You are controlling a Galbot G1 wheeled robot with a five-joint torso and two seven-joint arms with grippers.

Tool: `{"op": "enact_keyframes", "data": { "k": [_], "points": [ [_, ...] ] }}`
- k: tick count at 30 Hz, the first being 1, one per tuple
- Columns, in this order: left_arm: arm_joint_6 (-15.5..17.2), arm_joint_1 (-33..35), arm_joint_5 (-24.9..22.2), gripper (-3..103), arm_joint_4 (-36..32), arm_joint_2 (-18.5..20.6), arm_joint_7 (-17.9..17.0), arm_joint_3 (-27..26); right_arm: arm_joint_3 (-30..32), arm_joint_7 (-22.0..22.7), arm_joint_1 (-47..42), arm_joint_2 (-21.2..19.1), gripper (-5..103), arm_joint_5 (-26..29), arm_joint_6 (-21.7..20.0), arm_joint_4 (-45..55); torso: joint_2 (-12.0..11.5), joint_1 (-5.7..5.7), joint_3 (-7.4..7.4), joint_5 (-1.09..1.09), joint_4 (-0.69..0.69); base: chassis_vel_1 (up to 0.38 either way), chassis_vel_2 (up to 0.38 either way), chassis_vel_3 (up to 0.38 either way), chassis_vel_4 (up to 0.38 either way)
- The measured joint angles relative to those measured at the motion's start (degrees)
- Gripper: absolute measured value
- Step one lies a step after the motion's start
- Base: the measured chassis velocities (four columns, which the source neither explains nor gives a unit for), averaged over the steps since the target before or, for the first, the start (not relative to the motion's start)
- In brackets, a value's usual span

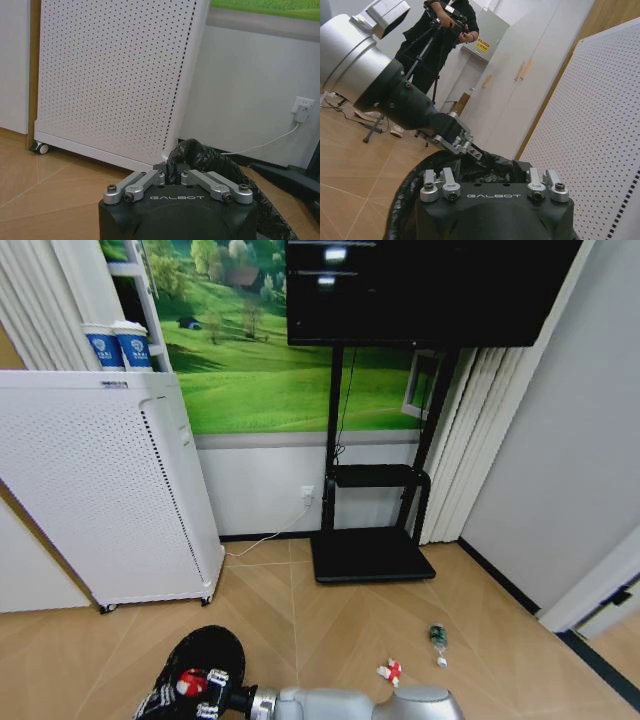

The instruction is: Pick up the trash bin and place the garbage on the floor into it.

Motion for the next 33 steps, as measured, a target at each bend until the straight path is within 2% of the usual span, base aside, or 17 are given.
{"op": "enact_keyframes", "data": {
  "k": [1,2,3,6,8,10,14,16,19,33],
  "points": [
    [-0.07,0.0,0.08,8,0.1,-0.07,0.05,0.0,0.37,0.21,-0.01,-0.38,68,-0.04,-0.01,0.19,0.0,0.0,0.0,0.01,0.0,0.0,0.0,0.0,0.0],
    [-0.15,-0.01,0.11,8,0.16,-0.1,0.05,0.0,0.73,0.37,-0.01,-0.76,68,-0.05,-0.02,0.39,0.0,0.0,0.0,0.01,0.0,0.0,0.0,0.0,0.0],
    [-0.22,-0.01,0.13,8,0.21,-0.14,0.05,-0.01,1.38,0.62,-0.01,-1.41,79,0.01,-0.02,0.8,0.0,0.0,0.0,0.01,0.0,0.0,0.0,0.0,0.0],
    [-0.26,0.12,0.15,8,0.25,-0.14,0.09,-0.19,2.73,0.74,0.05,-2.64,84,0.91,-0.03,1.9,0.0,0.0,0.0,0.01,0.0,0.0,0.0,0.0,0.0],
    [-0.51,0.52,0.02,8,0.23,0.0,0.17,-0.75,5.89,0.74,0.27,-5.06,94,3.06,-0.57,3.3,0.0,0.0,0.0,0.0,0.0,0.0,0.0,0.0,0.0],
    [-0.53,0.73,-0.13,8,0.17,0.19,0.18,-1.02,7.79,0.73,0.28,-6.14,98,3.62,-0.8,3.84,0.0,0.0,0.0,0.01,0.0,0.0,0.0,0.0,0.0],
    [-0.58,0.93,-0.63,8,-0.29,0.55,0.15,-1.54,12.66,0.01,0.0,-8.55,100,4.44,-1.12,5.11,0.0,0.0,0.0,0.01,-0.01,0.0,0.0,0.0,0.0],
    [-0.58,0.95,-0.89,8,-0.55,0.68,0.02,-1.72,17.42,-1.8,-1.11,-10.55,100,5.5,-0.9,6.11,0.0,0.0,0.0,0.02,-0.01,0.0,0.0,0.0,0.0],
    [-0.58,1.07,-0.84,8,-0.63,0.64,-0.07,-1.7,20.75,-3.52,-2.23,-12.2,100,5.86,-0.39,6.61,0.0,0.0,0.0,0.02,-0.01,0.0,0.0,0.0,0.0],
    [-0.54,1.2,-0.16,8,-0.41,0.21,-0.24,-1.33,26.17,-4.61,-5.01,-15.09,100,4.85,0.0,8.72,0.0,0.0,0.01,0.02,0.0,-0.026,-0.063,0.039,0.065]
  ]
}}
